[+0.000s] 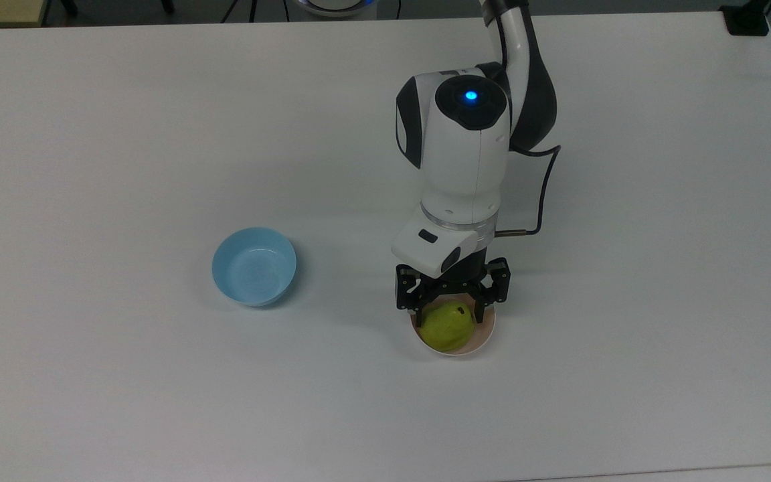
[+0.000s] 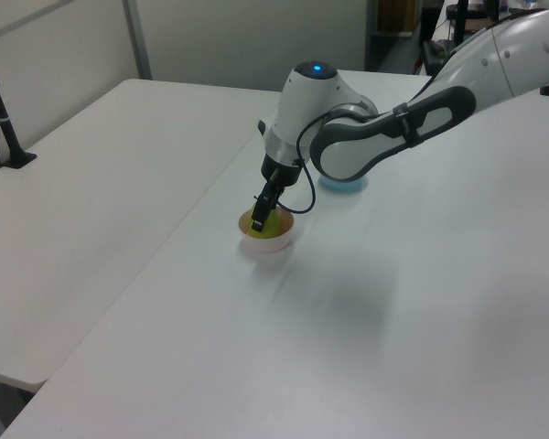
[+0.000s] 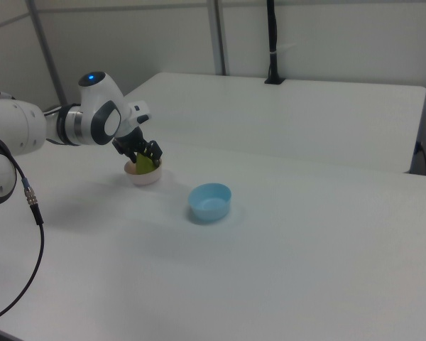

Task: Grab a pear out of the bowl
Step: 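Close the gripper around the green pear inside the pink bowl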

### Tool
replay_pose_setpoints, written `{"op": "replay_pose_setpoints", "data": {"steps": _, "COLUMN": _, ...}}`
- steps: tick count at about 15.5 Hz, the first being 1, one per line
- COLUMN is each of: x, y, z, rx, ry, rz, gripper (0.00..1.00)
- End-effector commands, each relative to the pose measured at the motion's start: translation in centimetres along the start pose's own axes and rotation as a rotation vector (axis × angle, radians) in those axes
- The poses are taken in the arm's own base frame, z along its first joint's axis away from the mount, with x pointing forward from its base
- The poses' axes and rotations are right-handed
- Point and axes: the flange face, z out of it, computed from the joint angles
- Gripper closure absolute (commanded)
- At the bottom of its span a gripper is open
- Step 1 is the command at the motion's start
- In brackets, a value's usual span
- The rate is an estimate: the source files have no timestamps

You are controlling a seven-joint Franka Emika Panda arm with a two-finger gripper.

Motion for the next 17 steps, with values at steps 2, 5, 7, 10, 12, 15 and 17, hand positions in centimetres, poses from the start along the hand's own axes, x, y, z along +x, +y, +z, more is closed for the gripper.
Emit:
{"op": "replay_pose_setpoints", "data": {"steps": 2, "x": 0.3, "y": -0.5, "z": 0.3, "rx": -0.048, "ry": 0.03, "rz": -0.04, "gripper": 0.19}}
{"op": "replay_pose_setpoints", "data": {"steps": 5, "x": 0.0, "y": -1.4, "z": 0.5, "rx": -0.063, "ry": 0.027, "rz": -0.076, "gripper": 0.41}}
{"op": "replay_pose_setpoints", "data": {"steps": 7, "x": 0.0, "y": -1.4, "z": 0.4, "rx": -0.064, "ry": 0.026, "rz": -0.079, "gripper": 0.52}}
{"op": "replay_pose_setpoints", "data": {"steps": 10, "x": 0.6, "y": -1.3, "z": -1.7, "rx": -0.054, "ry": 0.043, "rz": -0.069, "gripper": 0.6}}
{"op": "replay_pose_setpoints", "data": {"steps": 12, "x": 0.8, "y": -1.0, "z": -3.8, "rx": -0.039, "ry": 0.053, "rz": -0.054, "gripper": 0.62}}
{"op": "replay_pose_setpoints", "data": {"steps": 15, "x": 0.7, "y": 0.2, "z": -7.7, "rx": -0.017, "ry": 0.07, "rz": -0.033, "gripper": 0.62}}
{"op": "replay_pose_setpoints", "data": {"steps": 17, "x": -0.7, "y": 0.7, "z": -9.8, "rx": 0.001, "ry": 0.055, "rz": -0.044, "gripper": 0.62}}
